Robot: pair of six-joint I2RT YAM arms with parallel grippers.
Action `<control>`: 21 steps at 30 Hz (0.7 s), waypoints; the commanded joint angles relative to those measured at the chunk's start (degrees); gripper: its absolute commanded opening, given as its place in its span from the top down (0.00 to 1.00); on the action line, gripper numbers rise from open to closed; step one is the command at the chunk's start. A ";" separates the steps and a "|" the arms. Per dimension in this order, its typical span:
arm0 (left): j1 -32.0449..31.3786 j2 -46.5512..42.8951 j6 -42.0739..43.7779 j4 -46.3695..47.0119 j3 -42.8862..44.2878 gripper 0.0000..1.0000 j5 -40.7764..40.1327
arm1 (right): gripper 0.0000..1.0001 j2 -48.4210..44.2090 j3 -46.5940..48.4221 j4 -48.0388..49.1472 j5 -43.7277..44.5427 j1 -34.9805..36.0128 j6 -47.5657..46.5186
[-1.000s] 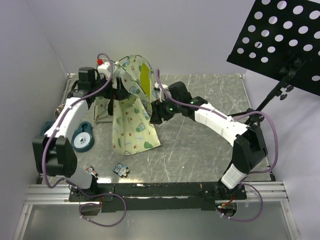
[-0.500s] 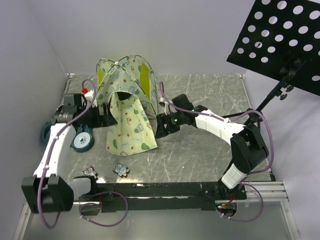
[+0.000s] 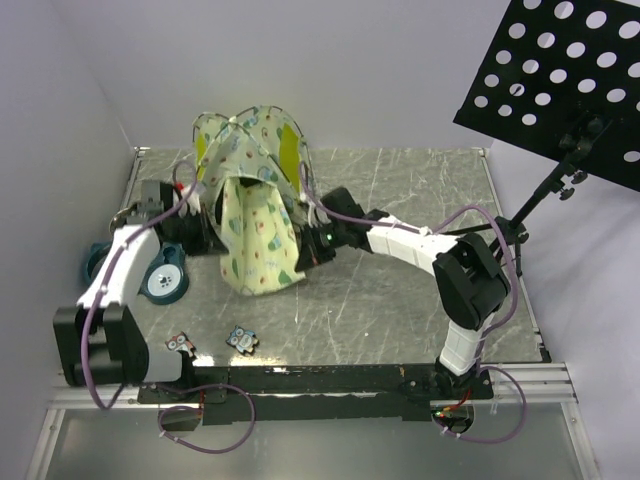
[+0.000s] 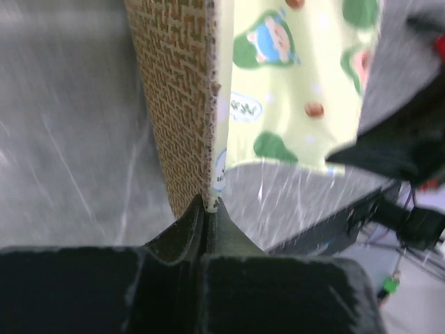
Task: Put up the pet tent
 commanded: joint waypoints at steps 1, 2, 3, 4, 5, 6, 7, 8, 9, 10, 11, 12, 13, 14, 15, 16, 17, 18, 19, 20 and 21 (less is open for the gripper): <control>-0.17 7.37 -3.46 10.60 13.73 0.99 -1.76 | 1.00 -1.59 11.10 8.20 2.03 -0.09 2.09; -0.17 10.35 -3.73 11.30 16.98 0.99 -2.29 | 1.00 -0.19 13.64 8.03 3.69 -0.09 2.35; -0.17 13.34 -3.64 11.31 19.10 0.99 -2.56 | 1.00 0.43 16.10 6.90 5.01 -0.18 2.44; -0.17 15.98 -3.47 10.96 21.73 0.99 -3.26 | 1.00 1.66 18.74 6.02 7.28 -0.18 2.53; -0.26 18.62 -3.90 10.96 24.37 0.99 -4.39 | 1.00 2.80 21.03 5.57 9.22 -0.27 2.53; -0.26 20.64 -4.51 11.31 26.22 0.99 -5.01 | 1.00 4.29 22.96 5.05 11.07 -0.44 2.71; -0.17 22.75 -5.04 11.83 27.98 0.99 -6.15 | 1.00 5.87 25.33 4.61 12.39 -0.88 3.06; -0.26 24.60 -5.66 12.45 29.39 0.99 -6.69 | 1.00 7.72 28.05 3.30 13.71 -1.23 3.50; -0.17 25.92 -6.53 12.89 30.45 0.99 -7.21 | 1.00 9.74 30.43 1.89 15.11 -1.58 3.93; -0.26 27.24 -7.06 13.50 31.42 0.99 -7.31 | 1.00 11.15 32.37 1.18 16.00 -1.94 4.46; -0.17 28.13 -7.24 14.12 32.12 0.99 -7.22 | 1.00 12.29 33.26 1.17 16.09 -2.20 4.64; -0.26 28.83 -7.33 13.95 32.82 0.99 -6.87 | 1.00 12.74 33.53 1.35 16.36 -2.46 4.90; -0.17 29.10 -7.16 13.51 33.88 0.99 -6.52 | 1.00 12.66 33.53 1.26 15.84 -2.81 5.25; 0.00 28.93 -6.64 12.81 33.97 0.99 -6.17 | 0.99 11.70 32.75 1.52 14.79 -3.17 5.34; 0.18 27.79 -6.02 12.81 33.36 0.99 -5.38 | 0.96 10.30 31.08 2.05 13.99 -3.69 5.52; 0.36 26.22 -5.58 13.68 31.71 0.95 -4.24 | 0.91 9.07 29.50 2.58 14.07 -3.87 5.70; 0.36 24.72 -4.88 15.16 29.77 0.87 -2.32 | 0.88 7.83 27.40 3.45 14.25 -4.22 5.44; 0.36 22.71 -4.79 17.70 26.97 0.76 -0.73 | 0.88 7.04 26.16 4.68 14.60 -4.14 5.17; 0.36 20.95 -5.22 20.51 24.42 0.63 0.50 | 0.87 6.60 25.36 6.08 15.47 -4.14 5.43; 0.36 19.10 -5.92 23.58 21.87 0.46 1.56 | 0.74 6.68 25.35 6.88 15.31 -4.22 5.78; 0.44 17.78 -5.41 24.92 20.63 0.41 2.18 | 0.65 7.03 26.75 6.02 14.17 -4.49 5.26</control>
